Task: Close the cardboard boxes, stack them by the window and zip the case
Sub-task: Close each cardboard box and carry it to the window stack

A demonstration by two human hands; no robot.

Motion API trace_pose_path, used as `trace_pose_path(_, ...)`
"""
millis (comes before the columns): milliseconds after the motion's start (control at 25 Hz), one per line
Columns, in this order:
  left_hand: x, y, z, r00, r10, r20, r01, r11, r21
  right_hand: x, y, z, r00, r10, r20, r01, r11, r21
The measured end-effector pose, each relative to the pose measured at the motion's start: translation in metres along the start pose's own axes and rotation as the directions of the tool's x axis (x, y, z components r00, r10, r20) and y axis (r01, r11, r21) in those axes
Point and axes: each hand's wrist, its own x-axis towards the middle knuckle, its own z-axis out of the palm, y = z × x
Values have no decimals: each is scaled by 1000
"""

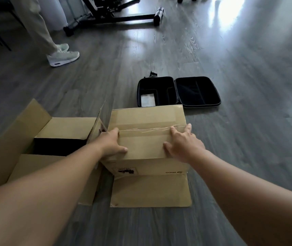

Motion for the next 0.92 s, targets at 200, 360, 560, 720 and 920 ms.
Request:
trace_pose_path(200,0,26,9,997,16,-73,-15,1000,15,-6,29,-20,991,80,-105,-57,976,211)
trace_pose_path(360,-6,62,13,996,-82,-19,80,992,-101,-18,70,-44,933,296,-207,-229,928,294)
trace_pose_path(560,-12,107,16,997,57,56,-35,941,-335,-40,126,-71,861,469,-198,-395,861,321)
trace_pose_path(720,-16,148,23,995,95,-11,-88,860,-503,-60,165,-89,822,517,-238,-348,787,510)
trace_pose_path(920,-15,184,24,957,215,-196,-280,858,-431,-79,193,-105,776,514,-365,-202,752,628)
